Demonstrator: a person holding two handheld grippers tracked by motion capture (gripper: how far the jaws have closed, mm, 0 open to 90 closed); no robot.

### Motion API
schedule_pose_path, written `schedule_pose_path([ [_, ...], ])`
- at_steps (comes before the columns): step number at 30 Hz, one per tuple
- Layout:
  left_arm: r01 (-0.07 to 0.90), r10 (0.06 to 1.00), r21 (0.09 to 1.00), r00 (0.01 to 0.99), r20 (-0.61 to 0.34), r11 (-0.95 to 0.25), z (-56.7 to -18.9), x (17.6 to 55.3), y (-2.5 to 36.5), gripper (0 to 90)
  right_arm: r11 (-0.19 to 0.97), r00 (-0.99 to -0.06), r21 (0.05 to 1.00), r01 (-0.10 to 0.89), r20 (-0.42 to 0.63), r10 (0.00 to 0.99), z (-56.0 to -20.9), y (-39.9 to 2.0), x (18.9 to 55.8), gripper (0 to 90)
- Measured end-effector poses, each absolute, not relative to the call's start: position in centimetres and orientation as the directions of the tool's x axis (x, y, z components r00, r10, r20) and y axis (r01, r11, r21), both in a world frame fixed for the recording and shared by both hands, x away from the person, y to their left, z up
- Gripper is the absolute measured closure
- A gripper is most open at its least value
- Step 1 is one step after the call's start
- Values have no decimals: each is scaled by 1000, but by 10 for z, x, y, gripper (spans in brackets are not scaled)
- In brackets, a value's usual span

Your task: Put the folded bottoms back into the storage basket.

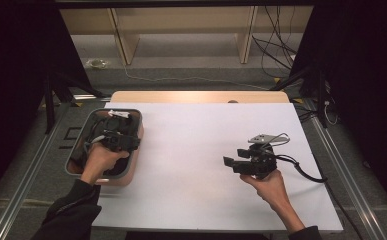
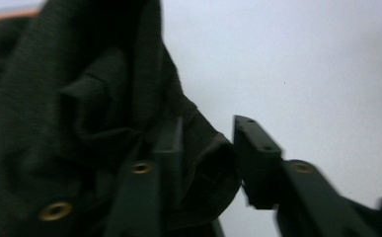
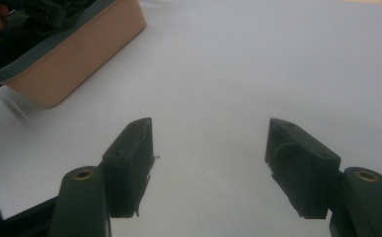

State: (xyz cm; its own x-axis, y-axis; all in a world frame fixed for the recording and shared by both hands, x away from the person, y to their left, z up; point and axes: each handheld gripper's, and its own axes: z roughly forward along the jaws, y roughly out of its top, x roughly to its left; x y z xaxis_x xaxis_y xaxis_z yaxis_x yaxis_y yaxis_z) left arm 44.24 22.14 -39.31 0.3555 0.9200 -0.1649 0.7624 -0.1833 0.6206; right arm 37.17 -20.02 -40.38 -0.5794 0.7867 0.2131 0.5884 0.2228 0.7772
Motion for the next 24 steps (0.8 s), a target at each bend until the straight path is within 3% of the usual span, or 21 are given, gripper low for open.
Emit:
schedule_pose_path([
  [3, 752, 919, 627, 369, -140, -206, -393, 442, 228, 822, 222, -579, 778, 587, 212, 787, -404, -201, 372, 362],
  [6, 763, 914, 614, 371, -161, -202, -403, 445, 232, 856, 225, -580, 777, 588, 212, 787, -404, -200, 372, 362],
  [13, 816, 920, 538, 352, -175, -210, -428, 455, 236, 860, 223, -582, 776, 590, 217, 784, -404, -200, 372, 363],
  [19, 824, 925, 532, 334, -180, -194, -434, 458, 235, 852, 226, -582, 776, 590, 215, 784, -405, -200, 372, 363],
  [24, 825, 922, 539, 327, -210, -170, -426, 456, 241, 758, 222, -579, 777, 589, 215, 786, -404, -200, 372, 362],
])
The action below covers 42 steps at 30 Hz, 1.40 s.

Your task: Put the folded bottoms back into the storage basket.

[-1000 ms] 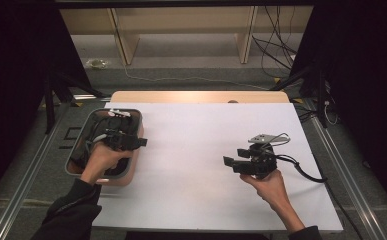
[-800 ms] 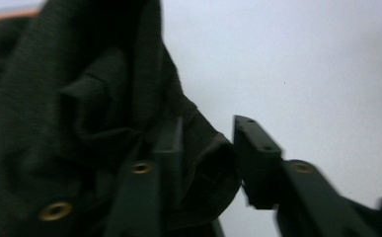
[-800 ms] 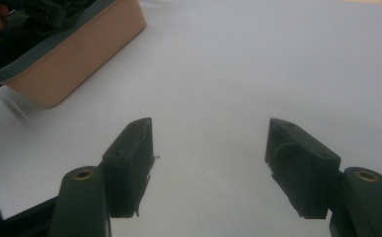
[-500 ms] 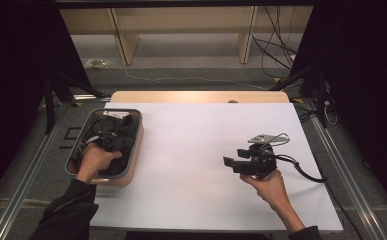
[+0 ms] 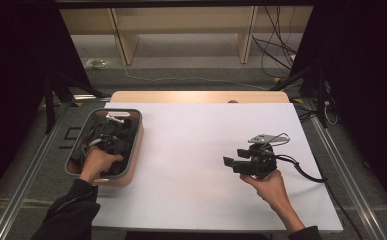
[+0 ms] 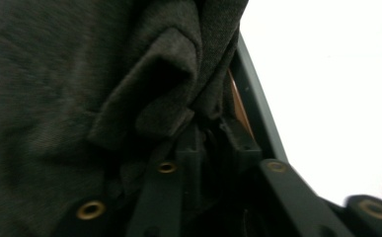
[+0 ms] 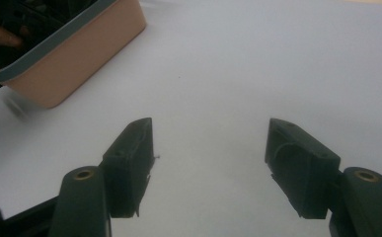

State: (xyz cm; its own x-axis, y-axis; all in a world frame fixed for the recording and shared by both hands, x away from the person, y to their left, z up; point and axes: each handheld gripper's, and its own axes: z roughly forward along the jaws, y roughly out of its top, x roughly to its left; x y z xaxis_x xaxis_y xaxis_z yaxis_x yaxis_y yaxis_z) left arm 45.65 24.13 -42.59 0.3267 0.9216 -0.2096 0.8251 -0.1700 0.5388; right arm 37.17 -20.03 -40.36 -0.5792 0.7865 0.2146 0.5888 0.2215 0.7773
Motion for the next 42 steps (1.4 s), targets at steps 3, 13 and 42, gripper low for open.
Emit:
schedule_pose_path([
  [3, 817, 921, 551, 330, -209, -168, -418, 454, 243, 711, 220, -579, 779, 587, 214, 787, -403, -201, 372, 362],
  [13, 796, 925, 580, 334, -181, -174, -400, 448, 243, 590, 214, -580, 781, 587, 221, 784, -402, -201, 372, 362],
  [42, 681, 854, 720, 447, -265, -133, -373, 432, 209, 295, 181, -594, 817, 547, 226, 772, -398, -201, 367, 322],
])
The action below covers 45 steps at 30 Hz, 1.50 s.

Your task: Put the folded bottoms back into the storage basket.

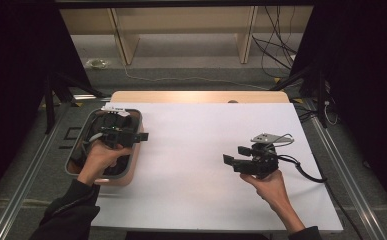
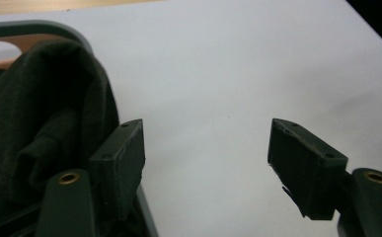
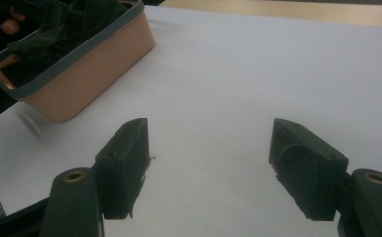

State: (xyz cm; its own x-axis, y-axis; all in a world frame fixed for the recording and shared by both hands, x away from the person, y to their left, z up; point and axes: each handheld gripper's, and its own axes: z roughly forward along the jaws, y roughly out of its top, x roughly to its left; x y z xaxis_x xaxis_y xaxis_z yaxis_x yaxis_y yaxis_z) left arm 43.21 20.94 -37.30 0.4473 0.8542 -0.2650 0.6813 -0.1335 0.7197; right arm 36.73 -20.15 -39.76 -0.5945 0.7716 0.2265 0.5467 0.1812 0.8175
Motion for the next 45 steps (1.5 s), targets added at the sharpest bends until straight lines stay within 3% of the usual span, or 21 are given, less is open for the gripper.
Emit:
schedule_pose_path([
  [24, 557, 763, 824, 576, -291, -106, -380, 413, 174, 204, 148, -634, 874, 463, 210, 745, -392, -203, 350, 231],
  [45, 453, 688, 881, 684, -242, -140, -401, 387, 153, 167, 126, -646, 904, 408, 188, 740, -394, -207, 334, 161],
])
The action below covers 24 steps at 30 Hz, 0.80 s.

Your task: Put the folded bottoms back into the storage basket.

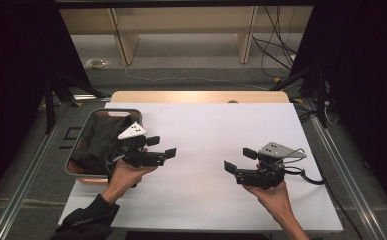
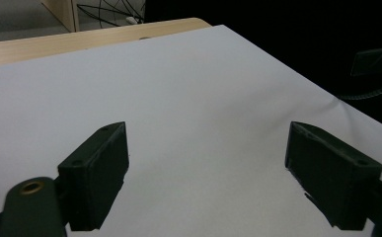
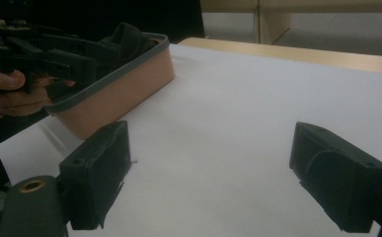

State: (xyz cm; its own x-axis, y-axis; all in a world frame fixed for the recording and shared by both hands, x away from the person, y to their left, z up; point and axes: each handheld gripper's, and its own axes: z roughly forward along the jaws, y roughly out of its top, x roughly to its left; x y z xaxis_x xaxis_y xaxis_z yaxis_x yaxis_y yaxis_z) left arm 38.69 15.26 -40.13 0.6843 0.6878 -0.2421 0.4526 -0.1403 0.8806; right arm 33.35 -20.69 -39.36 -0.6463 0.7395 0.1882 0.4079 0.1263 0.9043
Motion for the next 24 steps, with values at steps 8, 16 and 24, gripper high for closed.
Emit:
schedule_pose_path([
  [8, 380, 645, 913, 737, -203, -146, -409, 374, 151, 165, 132, -649, 911, 391, 171, 741, -397, -208, 327, 156],
  [16, 329, 621, 931, 767, -164, -160, -411, 361, 146, 164, 130, -647, 914, 384, 166, 744, -400, -210, 323, 156],
  [24, 307, 610, 934, 780, -138, -182, -414, 353, 141, 152, 132, -644, 919, 373, 154, 749, -402, -214, 319, 149],
])
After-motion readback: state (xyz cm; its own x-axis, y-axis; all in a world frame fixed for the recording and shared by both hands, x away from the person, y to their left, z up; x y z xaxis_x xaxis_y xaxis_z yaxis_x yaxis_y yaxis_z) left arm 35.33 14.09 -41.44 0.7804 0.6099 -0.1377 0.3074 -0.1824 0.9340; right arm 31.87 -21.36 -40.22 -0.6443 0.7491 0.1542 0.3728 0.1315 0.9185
